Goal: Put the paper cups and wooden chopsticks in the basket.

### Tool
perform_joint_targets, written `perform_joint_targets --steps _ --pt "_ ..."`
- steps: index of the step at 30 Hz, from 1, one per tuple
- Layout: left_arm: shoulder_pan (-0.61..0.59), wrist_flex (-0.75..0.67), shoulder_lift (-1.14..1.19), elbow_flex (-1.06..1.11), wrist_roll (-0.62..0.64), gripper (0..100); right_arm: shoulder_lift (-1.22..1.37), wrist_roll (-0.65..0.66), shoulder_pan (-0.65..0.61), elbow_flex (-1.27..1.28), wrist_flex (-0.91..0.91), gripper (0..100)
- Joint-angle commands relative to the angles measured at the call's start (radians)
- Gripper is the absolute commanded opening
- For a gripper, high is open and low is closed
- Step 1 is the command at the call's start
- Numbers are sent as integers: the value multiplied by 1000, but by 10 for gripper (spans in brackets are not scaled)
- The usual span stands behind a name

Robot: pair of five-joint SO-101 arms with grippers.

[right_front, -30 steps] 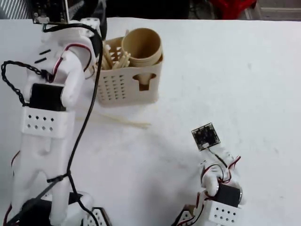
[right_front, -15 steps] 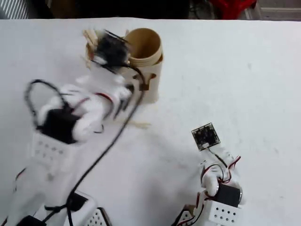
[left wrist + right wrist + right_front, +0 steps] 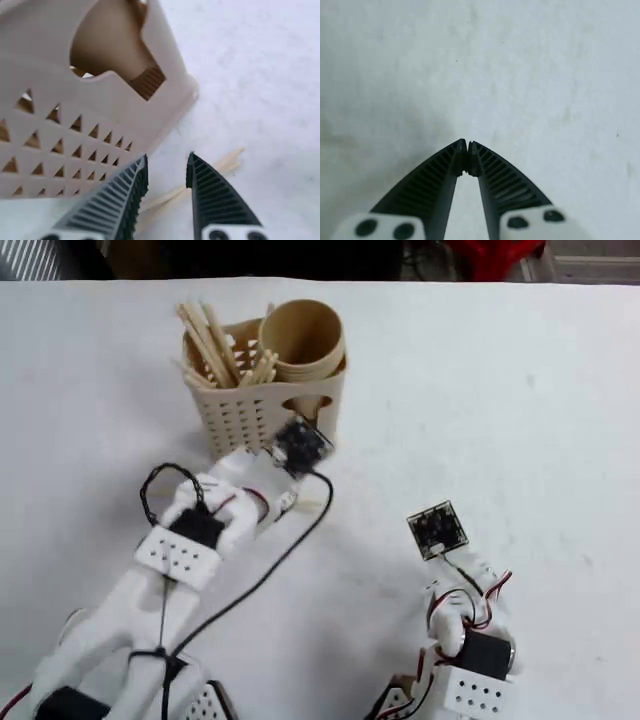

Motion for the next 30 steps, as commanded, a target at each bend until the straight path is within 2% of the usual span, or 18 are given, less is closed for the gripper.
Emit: perform_joint_targets --steps 1,6,9,12,18,30 --pt "-58 -189 183 -28 60 142 -7 3 1 9 4 18" --pt "-94 -196 463 -184 63 129 -7 3 1 9 4 18" --pt "-104 -126 556 -278 95 72 -7 3 1 9 4 18" --pt "-110 -17 559 -322 101 58 -7 3 1 9 4 18" --pt "-99 43 559 -327 58 53 -7 3 1 9 4 18" --pt "81 219 506 -318 51 53 -7 3 1 9 4 18"
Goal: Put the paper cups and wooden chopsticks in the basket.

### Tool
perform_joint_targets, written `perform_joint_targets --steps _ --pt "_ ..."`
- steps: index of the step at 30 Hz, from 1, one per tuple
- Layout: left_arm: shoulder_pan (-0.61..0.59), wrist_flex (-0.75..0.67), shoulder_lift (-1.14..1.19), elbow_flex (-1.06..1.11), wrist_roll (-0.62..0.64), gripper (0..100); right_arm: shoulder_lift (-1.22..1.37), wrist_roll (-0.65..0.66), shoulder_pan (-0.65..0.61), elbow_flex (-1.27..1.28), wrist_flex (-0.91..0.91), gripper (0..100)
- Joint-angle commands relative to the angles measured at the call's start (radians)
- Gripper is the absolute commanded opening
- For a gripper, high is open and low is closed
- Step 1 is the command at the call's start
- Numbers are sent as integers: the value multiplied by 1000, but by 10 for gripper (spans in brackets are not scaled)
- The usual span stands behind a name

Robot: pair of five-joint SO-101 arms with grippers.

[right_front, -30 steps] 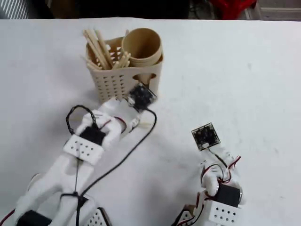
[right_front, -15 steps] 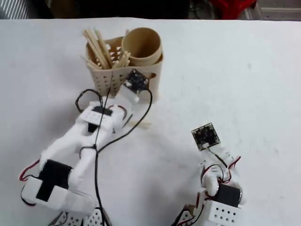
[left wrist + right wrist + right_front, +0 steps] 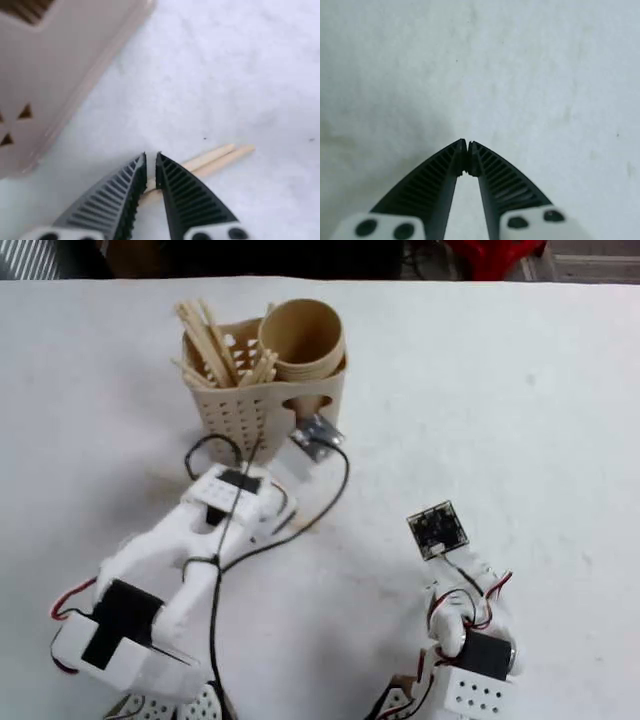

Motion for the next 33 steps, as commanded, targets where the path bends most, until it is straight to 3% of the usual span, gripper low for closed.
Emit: perform_joint_targets --steps 1,11,15,18,21,27,33 --pt "67 72 -67 -37 -12 53 -7 3 1 9 4 18" --pt "25 229 -298 -37 -26 57 -7 3 1 9 4 18" --pt "28 301 -335 -43 -126 61 -7 3 1 9 4 18" --pt "22 301 -303 -46 -176 127 -7 3 1 9 4 18" --pt "27 339 -262 -52 -328 186 -7 3 1 9 4 18" --pt "16 365 -199 -81 -474 151 -7 3 1 9 4 18" --pt "15 345 -110 -100 -534 151 -7 3 1 9 4 18"
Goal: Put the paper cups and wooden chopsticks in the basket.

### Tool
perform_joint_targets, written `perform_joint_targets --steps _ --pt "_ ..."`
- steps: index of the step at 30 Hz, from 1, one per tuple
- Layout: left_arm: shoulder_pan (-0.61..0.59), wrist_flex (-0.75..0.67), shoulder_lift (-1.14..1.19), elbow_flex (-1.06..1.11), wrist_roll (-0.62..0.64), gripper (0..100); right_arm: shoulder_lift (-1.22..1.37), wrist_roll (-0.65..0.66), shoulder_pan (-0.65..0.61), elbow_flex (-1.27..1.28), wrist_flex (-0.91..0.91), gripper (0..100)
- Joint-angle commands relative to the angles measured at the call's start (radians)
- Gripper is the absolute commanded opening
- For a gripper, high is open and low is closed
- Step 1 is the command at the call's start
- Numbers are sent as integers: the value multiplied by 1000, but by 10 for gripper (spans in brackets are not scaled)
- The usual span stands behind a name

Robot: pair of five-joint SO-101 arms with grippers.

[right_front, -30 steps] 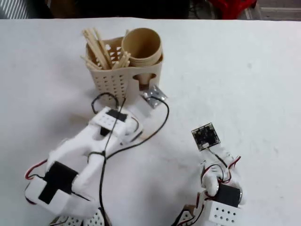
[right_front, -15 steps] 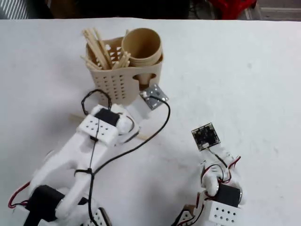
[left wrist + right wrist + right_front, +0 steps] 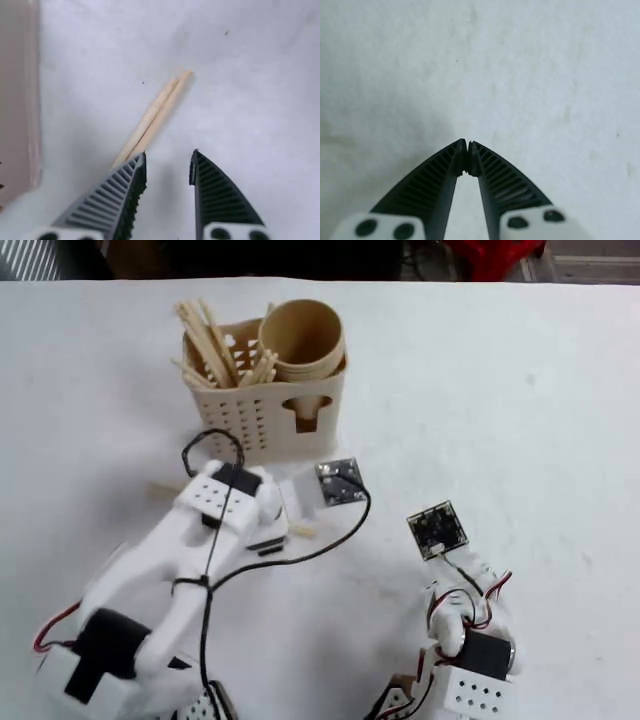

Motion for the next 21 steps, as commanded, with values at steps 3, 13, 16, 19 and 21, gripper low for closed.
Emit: perform_joint_targets --steps 3,13,16,19,21 --pt "-30 -12 81 -75 -68 151 -7 3 1 9 4 18" --pt "-76 26 255 -190 -74 151 -7 3 1 9 4 18" --pt "-74 74 282 -222 -74 151 -7 3 1 9 4 18" --pt "-74 92 300 -235 -78 151 -7 3 1 9 4 18" --pt "-74 120 306 -235 -117 150 -7 3 1 9 4 18"
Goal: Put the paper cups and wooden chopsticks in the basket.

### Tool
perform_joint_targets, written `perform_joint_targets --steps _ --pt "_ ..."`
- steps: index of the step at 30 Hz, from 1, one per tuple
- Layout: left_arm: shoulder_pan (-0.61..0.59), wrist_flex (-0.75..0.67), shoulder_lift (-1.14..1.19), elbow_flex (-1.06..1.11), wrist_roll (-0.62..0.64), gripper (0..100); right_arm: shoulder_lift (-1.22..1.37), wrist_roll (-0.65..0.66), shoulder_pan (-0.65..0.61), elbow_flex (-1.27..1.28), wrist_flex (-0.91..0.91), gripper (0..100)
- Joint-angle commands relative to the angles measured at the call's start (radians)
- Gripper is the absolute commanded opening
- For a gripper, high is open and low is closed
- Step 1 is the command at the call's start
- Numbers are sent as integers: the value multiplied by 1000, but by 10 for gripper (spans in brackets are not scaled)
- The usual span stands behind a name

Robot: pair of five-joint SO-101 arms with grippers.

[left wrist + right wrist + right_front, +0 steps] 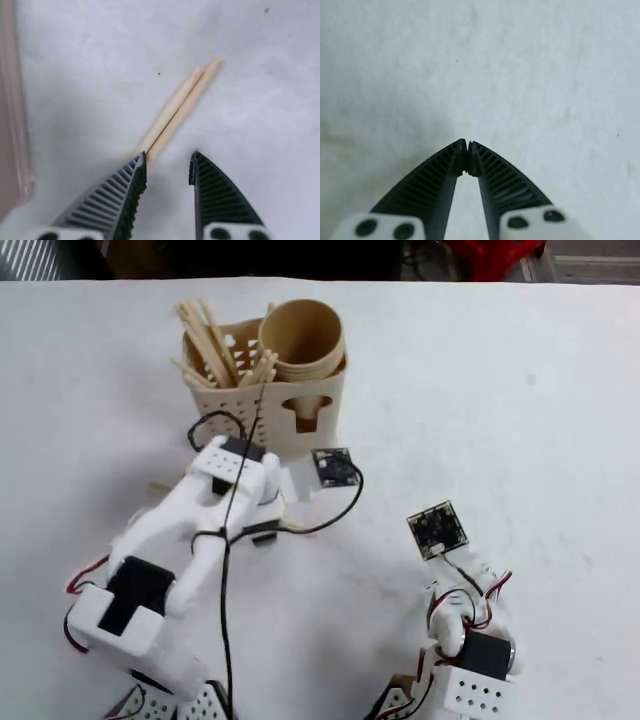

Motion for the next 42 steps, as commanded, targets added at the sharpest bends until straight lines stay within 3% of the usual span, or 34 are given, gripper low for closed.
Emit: perform_joint_targets --steps 1,9,25,34,42 --pt "-4 71 8 -23 -68 150 -7 3 1 9 4 18" --pt "-8 163 12 -21 -210 150 -7 3 1 9 4 18" --pt "-4 115 -124 -46 -78 86 -7 3 1 9 4 18" --pt "-12 14 -79 -14 -78 86 -7 3 1 9 4 18" --pt "-13 52 12 -57 -78 86 -7 3 1 9 4 18"
